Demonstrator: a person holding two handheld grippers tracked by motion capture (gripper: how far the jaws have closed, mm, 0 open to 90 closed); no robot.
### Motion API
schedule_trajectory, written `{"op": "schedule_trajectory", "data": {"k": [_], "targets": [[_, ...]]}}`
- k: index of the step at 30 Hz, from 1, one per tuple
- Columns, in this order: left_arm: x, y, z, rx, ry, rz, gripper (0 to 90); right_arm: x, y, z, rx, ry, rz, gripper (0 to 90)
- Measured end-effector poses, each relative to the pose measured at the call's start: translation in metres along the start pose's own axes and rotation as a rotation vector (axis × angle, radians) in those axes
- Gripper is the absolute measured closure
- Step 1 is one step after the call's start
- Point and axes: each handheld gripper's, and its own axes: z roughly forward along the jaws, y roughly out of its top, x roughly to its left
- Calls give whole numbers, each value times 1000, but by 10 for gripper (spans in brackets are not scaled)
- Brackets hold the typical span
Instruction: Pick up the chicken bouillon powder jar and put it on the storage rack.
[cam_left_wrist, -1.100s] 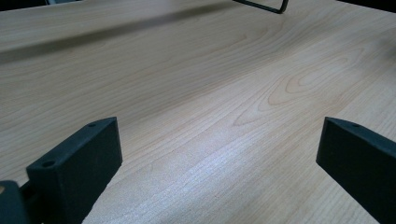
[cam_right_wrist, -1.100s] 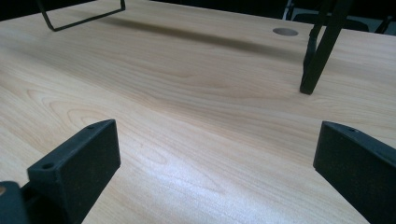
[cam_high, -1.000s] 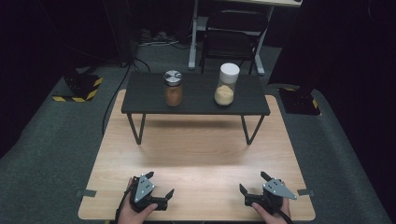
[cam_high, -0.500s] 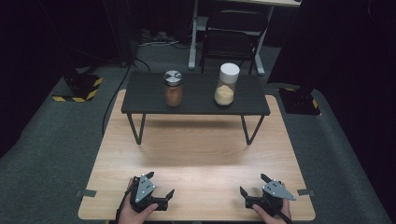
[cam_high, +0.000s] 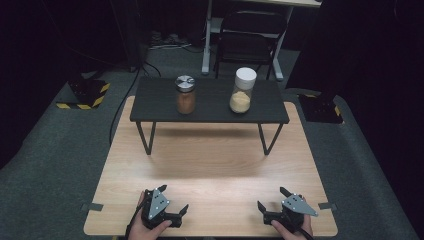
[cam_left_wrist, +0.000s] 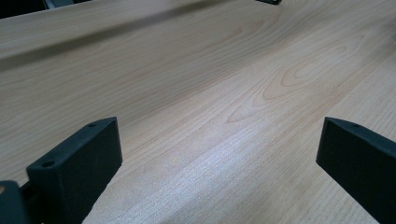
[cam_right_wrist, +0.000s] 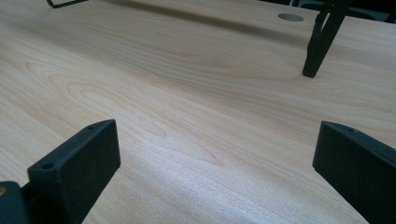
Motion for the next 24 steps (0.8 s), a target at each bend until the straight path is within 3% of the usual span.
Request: {"op": "schedule_trajectory", "data": {"k": [24], "targets": [[1,2,1,13,-10,-2,5,3,1,0,5,1,-20,5]]}}
